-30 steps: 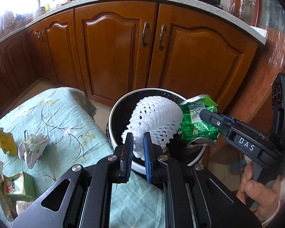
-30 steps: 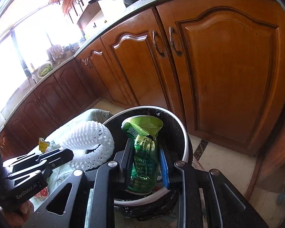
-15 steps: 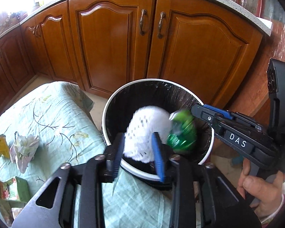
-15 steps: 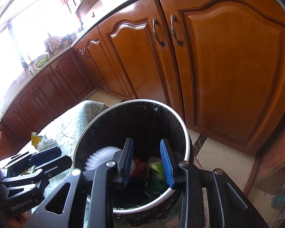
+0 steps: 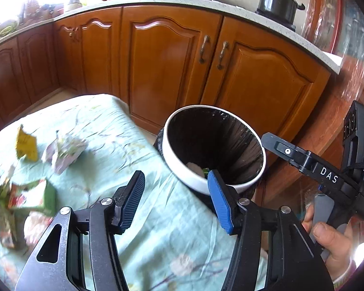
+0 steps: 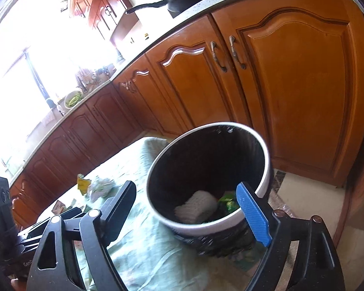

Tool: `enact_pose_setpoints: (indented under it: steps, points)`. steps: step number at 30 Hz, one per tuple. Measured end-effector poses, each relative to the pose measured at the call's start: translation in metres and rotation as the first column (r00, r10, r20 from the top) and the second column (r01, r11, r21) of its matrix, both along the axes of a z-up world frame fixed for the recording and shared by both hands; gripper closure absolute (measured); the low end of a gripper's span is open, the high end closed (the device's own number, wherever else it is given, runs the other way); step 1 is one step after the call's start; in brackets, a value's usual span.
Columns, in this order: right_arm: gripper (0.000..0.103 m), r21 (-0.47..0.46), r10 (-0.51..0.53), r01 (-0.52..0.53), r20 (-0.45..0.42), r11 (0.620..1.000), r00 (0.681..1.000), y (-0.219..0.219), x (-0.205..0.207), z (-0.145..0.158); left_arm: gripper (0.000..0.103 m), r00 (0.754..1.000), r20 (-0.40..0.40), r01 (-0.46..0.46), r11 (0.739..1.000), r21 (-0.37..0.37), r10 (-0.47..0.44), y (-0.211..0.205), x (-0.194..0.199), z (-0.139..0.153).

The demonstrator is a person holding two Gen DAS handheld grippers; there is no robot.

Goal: Collect trash
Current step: 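Move both open tools back toward the table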

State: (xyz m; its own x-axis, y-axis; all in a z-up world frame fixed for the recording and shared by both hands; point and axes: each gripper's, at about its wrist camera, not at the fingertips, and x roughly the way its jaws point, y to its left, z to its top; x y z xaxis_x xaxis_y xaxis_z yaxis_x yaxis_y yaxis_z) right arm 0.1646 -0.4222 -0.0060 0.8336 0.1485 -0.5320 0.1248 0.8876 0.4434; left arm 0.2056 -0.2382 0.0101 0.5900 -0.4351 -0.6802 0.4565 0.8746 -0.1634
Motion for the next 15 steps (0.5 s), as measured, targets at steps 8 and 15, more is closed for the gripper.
enact_pose_setpoints:
  steps: [8, 15]
  points:
    - [0.015, 0.012, 0.059, -0.059, 0.003, 0.998, 0.998, 0.044, -0.019, -0.006, 0.044, 0.992, 0.019, -0.124, 0.992, -0.02, 0.124, 0.075, -0.035, -0.004]
    - [0.014, 0.026, 0.146, -0.146, -0.014, 0.989, 0.989, 0.088, -0.022, -0.013, 0.044, 0.97, -0.028, -0.244, 0.969, -0.045, 0.243, 0.142, -0.046, -0.015]
